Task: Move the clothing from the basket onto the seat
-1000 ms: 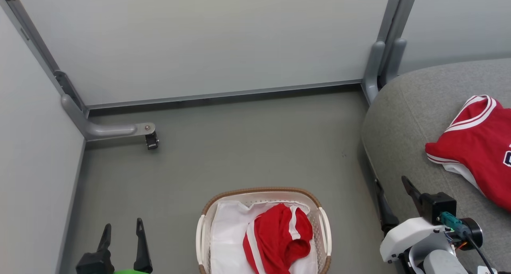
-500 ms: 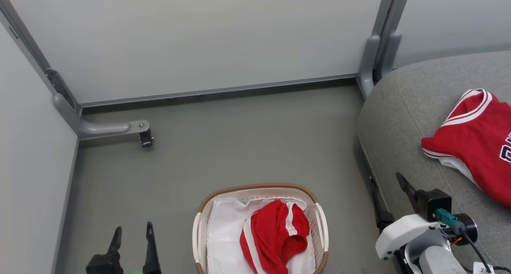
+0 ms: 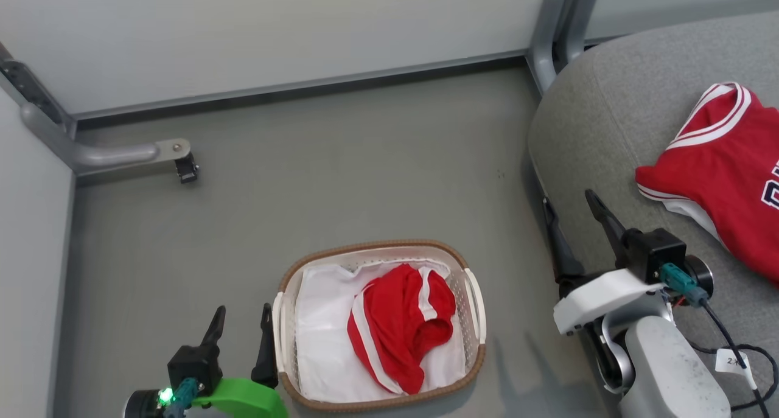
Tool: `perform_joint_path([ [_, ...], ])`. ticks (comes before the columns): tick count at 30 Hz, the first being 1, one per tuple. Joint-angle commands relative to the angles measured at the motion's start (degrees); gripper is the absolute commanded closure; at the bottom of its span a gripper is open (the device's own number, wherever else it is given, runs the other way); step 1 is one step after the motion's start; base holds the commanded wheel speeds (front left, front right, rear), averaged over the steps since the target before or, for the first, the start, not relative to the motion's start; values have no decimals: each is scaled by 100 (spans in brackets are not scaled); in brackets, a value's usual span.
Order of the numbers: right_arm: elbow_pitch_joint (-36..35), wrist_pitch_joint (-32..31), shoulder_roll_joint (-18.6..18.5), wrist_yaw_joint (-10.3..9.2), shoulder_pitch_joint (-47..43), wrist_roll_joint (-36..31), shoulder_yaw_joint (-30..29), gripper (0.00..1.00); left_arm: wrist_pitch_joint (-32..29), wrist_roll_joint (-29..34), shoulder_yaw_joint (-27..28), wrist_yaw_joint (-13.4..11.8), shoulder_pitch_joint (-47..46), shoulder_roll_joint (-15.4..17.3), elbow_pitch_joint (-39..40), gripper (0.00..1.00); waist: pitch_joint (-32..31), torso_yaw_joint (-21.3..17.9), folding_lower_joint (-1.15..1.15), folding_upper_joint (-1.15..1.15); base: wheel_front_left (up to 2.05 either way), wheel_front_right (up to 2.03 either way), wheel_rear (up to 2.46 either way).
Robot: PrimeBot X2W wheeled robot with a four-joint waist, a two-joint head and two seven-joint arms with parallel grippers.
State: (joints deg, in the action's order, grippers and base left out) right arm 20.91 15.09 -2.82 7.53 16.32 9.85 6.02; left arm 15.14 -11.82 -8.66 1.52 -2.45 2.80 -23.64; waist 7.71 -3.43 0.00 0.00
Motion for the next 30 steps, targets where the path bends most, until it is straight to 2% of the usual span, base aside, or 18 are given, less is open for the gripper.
perform_joint_path([
  [1,-75,10,-22,-8,127,63,18,0,0,-36,-35,30,-203,21,-46,0,461,-265,0,0,0,0,0],
  [13,-561,10,-19,-8,769,352,243,0,0,92,-380,139,-1247,24,-395,0,1573,-685,0,0,0,0,0],
  [24,-976,10,-19,-8,1187,625,349,0,0,309,-621,259,-2112,28,-767,0,2310,-902,0,0,0,0,0],
  [30,-1201,10,-19,-8,1400,783,359,0,0,283,-685,356,-2577,28,-1325,0,2679,-979,0,0,0,0,0],
])
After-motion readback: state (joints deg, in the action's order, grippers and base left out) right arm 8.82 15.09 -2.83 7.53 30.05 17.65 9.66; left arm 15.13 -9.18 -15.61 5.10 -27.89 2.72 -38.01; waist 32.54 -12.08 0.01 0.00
